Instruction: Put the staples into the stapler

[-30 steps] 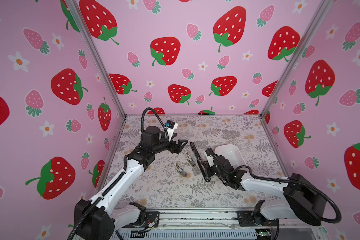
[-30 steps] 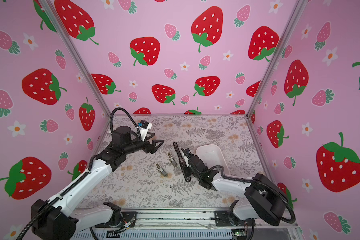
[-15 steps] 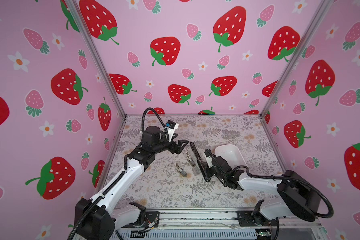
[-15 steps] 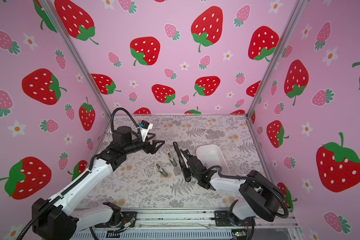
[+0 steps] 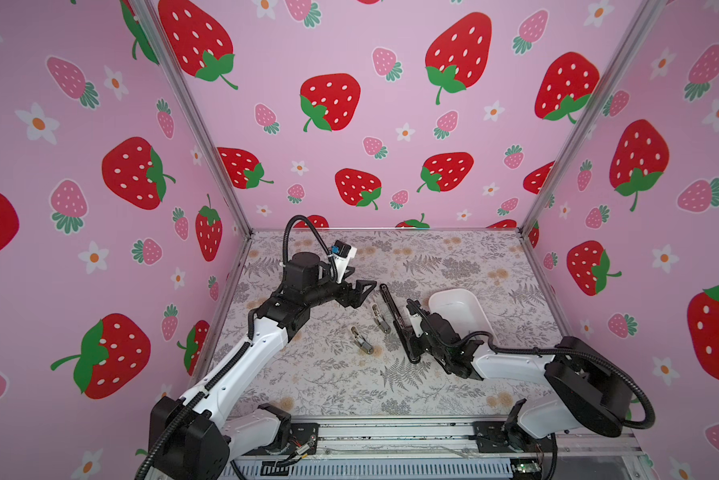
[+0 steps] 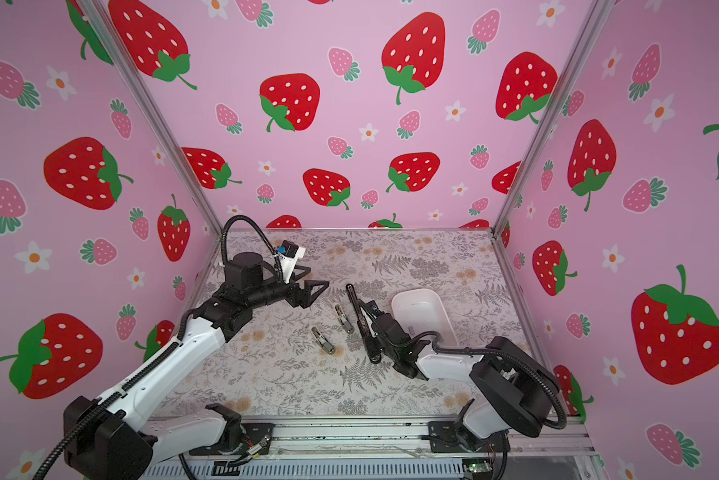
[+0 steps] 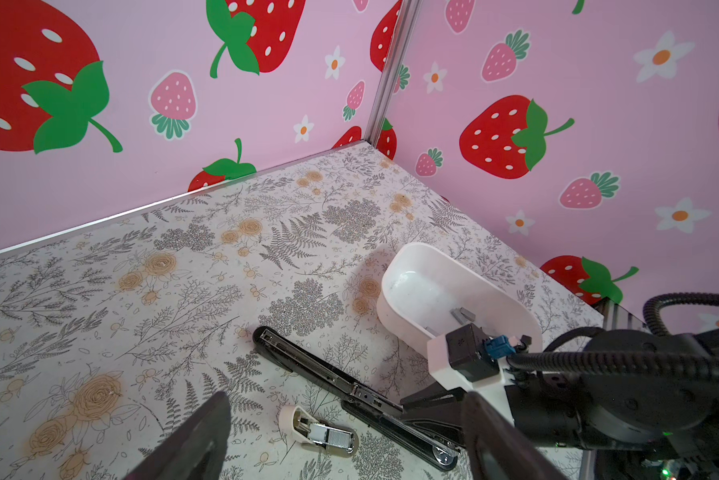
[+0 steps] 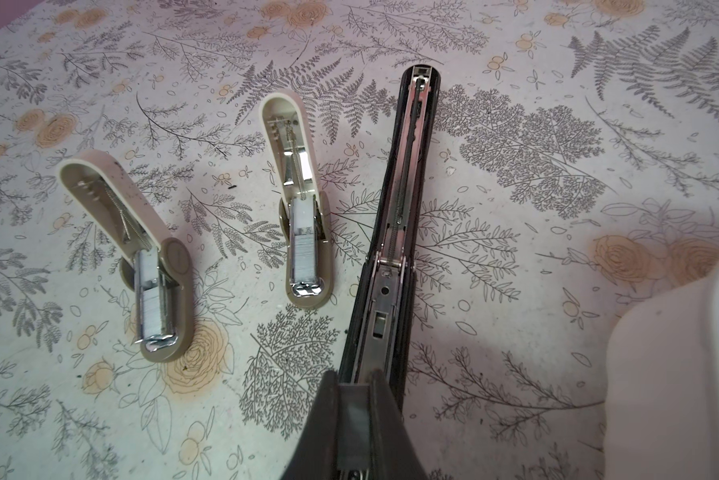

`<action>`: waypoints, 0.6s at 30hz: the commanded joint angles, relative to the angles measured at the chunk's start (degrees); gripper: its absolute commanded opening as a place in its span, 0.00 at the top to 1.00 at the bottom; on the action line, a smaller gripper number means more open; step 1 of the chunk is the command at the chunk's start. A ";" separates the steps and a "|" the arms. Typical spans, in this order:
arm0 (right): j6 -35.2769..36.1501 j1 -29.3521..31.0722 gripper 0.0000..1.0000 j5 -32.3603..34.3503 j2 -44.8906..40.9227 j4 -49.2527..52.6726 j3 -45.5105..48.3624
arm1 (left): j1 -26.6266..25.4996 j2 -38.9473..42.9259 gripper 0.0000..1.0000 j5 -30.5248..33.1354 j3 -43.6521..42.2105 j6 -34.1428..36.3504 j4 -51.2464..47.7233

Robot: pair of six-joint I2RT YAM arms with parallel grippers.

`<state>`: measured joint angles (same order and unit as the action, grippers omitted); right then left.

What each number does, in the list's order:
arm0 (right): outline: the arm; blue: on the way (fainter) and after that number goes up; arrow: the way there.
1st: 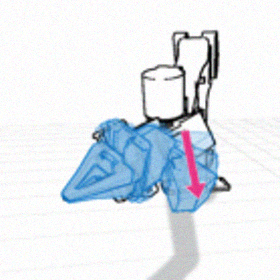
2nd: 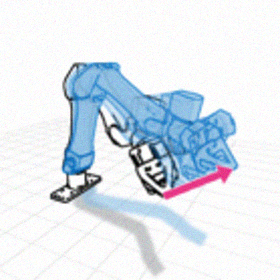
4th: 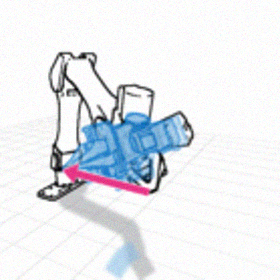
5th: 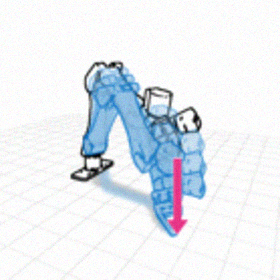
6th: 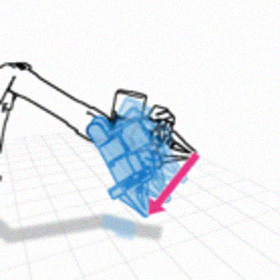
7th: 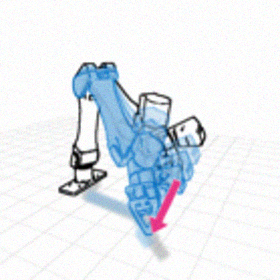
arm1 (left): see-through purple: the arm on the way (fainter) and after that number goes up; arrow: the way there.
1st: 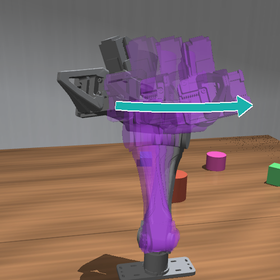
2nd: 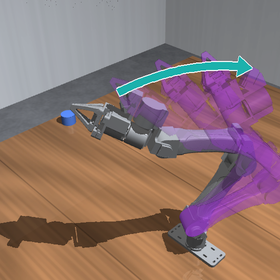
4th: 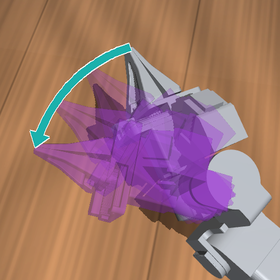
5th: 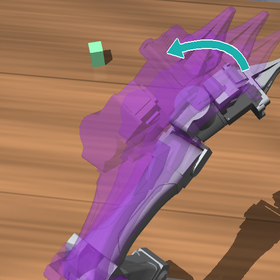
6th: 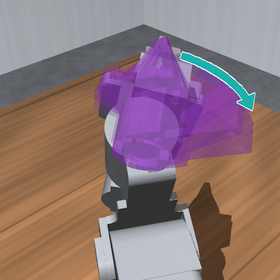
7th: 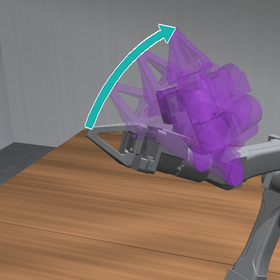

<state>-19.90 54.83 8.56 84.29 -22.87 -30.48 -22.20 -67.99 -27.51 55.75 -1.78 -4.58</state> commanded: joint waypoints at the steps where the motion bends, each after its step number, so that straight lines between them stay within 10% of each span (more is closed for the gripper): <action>1: -0.64 0.43 0.90 1.19 0.91 -0.77 0.08 | -0.21 -0.24 0.12 -0.48 0.69 0.38 -0.63; 18: -0.49 0.44 0.90 1.81 1.94 -0.60 -0.11 | -0.22 -0.25 0.12 -0.33 0.70 0.44 -0.70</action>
<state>-19.88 54.87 9.58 85.56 -23.07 -30.48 -22.20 -67.99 -27.49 55.75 -1.78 -4.58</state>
